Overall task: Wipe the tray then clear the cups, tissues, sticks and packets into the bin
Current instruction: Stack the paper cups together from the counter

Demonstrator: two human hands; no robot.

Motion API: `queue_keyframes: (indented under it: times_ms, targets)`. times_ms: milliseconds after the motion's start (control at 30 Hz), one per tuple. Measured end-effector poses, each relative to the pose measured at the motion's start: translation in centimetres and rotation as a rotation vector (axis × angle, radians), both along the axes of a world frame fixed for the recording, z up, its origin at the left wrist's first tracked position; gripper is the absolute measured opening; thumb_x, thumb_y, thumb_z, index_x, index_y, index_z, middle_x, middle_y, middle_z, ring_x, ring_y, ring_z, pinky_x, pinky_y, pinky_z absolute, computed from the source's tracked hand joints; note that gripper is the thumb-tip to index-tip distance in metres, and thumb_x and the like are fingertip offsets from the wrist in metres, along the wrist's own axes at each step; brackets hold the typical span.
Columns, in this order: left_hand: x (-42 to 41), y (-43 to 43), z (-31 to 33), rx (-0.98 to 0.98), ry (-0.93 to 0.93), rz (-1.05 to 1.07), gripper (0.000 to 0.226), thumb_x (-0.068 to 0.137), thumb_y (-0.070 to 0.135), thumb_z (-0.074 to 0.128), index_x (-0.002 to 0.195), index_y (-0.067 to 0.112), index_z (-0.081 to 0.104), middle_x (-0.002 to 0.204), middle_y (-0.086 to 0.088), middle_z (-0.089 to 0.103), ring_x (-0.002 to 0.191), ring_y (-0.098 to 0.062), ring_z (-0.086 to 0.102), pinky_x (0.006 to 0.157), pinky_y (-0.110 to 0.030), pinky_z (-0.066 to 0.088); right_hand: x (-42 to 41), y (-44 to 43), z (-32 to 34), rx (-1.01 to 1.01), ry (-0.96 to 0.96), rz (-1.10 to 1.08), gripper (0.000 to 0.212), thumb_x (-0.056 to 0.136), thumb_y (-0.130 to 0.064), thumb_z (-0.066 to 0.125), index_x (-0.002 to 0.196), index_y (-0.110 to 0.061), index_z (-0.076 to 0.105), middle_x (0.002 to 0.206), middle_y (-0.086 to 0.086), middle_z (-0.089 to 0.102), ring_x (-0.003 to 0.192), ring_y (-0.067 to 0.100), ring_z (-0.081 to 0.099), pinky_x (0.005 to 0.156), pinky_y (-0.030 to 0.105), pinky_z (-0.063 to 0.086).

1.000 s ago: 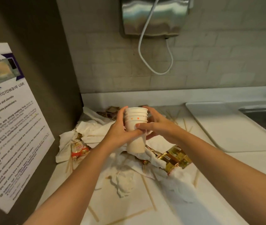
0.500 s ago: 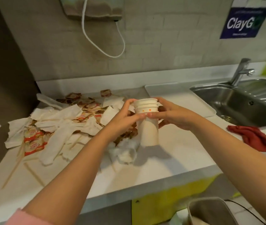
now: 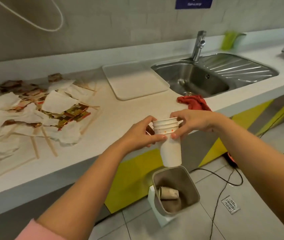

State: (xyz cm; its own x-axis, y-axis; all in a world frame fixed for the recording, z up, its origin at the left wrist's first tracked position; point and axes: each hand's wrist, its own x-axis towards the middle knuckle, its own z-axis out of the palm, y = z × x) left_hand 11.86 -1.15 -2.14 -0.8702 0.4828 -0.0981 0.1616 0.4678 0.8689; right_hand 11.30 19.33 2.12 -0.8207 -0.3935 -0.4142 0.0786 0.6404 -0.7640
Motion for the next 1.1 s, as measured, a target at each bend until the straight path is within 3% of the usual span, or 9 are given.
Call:
queue_keyframes:
  times_ms: [167,333,467,567,633,733,833,1000,1100]
  targets:
    - [2.4,4.0,-5.1,-0.102,-0.037,-0.042,0.052,0.081,0.028,0.07,0.126,0.021,0.045,0.098,0.0,0.056,0.082,-0.017,0.059,0.066,-0.028,0.053,2.6,3.4,-5.6,0.032,-0.048,-0.049,0.026,0.069,-0.003,0.078,0.085,-0.014,0.062,0.086,0.003,0.065,0.085,0.018,0.06,0.085,0.04,0.051]
    - [4.6,7.0,-10.8,-0.173,-0.113,0.02,0.069,0.085,0.016,0.064,0.145,0.018,0.029,0.132,-0.008,0.052,0.109,-0.018,0.054,0.082,-0.018,0.039,4.2,4.5,-12.5,0.229,0.039,-0.092,0.028,0.065,-0.018,0.084,0.078,-0.015,0.059,0.083,0.001,0.059,0.081,0.017,0.054,0.073,0.031,0.043]
    - [5.9,7.8,-14.4,-0.23,-0.241,0.017,0.08,0.085,0.017,0.066,0.149,0.024,0.02,0.143,-0.006,0.045,0.129,-0.02,0.045,0.103,-0.028,0.039,5.3,4.3,-17.0,0.469,0.054,-0.109,0.033,0.071,-0.026,0.08,0.076,-0.016,0.05,0.098,0.004,0.047,0.088,0.018,0.047,0.071,0.026,0.038]
    - [6.3,7.8,-15.5,-0.281,-0.297,0.009,0.077,0.087,0.017,0.064,0.149,0.022,0.021,0.138,-0.009,0.048,0.126,-0.022,0.047,0.097,-0.025,0.037,5.9,4.4,-19.7,0.561,0.02,-0.096,0.034,0.076,-0.027,0.076,0.101,-0.011,0.06,0.114,0.01,0.047,0.104,0.024,0.05,0.077,0.023,0.036]
    - [6.4,7.6,-15.9,-0.301,-0.311,0.013,0.07,0.087,0.017,0.063,0.147,0.021,0.027,0.121,-0.009,0.055,0.11,-0.02,0.053,0.088,-0.023,0.039,6.1,4.6,-21.1,0.584,-0.002,-0.093,0.043,0.079,-0.025,0.073,0.116,-0.007,0.059,0.124,0.012,0.049,0.114,0.025,0.05,0.085,0.024,0.039]
    - [6.3,7.0,-16.7,-0.313,-0.336,0.043,0.066,0.085,0.018,0.065,0.144,0.019,0.035,0.099,-0.006,0.058,0.091,-0.018,0.056,0.083,-0.025,0.044,6.3,4.6,-22.1,0.569,-0.043,-0.101,0.038,0.082,-0.019,0.07,0.117,-0.008,0.059,0.124,0.01,0.056,0.115,0.024,0.053,0.086,0.024,0.042]
    - [6.1,6.3,-16.9,-0.336,-0.346,0.063,0.057,0.085,0.019,0.065,0.138,0.019,0.043,0.098,-0.007,0.061,0.088,-0.016,0.057,0.085,-0.027,0.047,5.8,4.1,-21.8,0.553,-0.058,-0.087,0.032,0.086,-0.013,0.062,0.117,-0.007,0.059,0.124,0.01,0.058,0.116,0.024,0.054,0.092,0.026,0.042]
    - [5.6,5.3,-16.1,-0.336,-0.358,0.08,0.041,0.089,0.021,0.061,0.128,0.014,0.052,0.083,0.002,0.054,0.083,-0.015,0.054,0.074,-0.026,0.042,4.5,2.6,-20.4,0.525,-0.1,0.007,0.019,0.09,-0.022,0.057,0.108,-0.02,0.059,0.118,0.006,0.059,0.106,0.022,0.055,0.084,0.027,0.042]
    - [5.5,4.3,-15.0,-0.401,-0.334,0.049,0.04,0.09,0.025,0.059,0.129,0.015,0.053,0.107,-0.006,0.06,0.099,-0.021,0.057,0.08,-0.028,0.043,3.6,0.7,-18.4,0.548,-0.135,0.097,0.025,0.088,-0.03,0.061,0.111,-0.022,0.057,0.121,0.007,0.055,0.096,0.021,0.054,0.075,0.029,0.049]
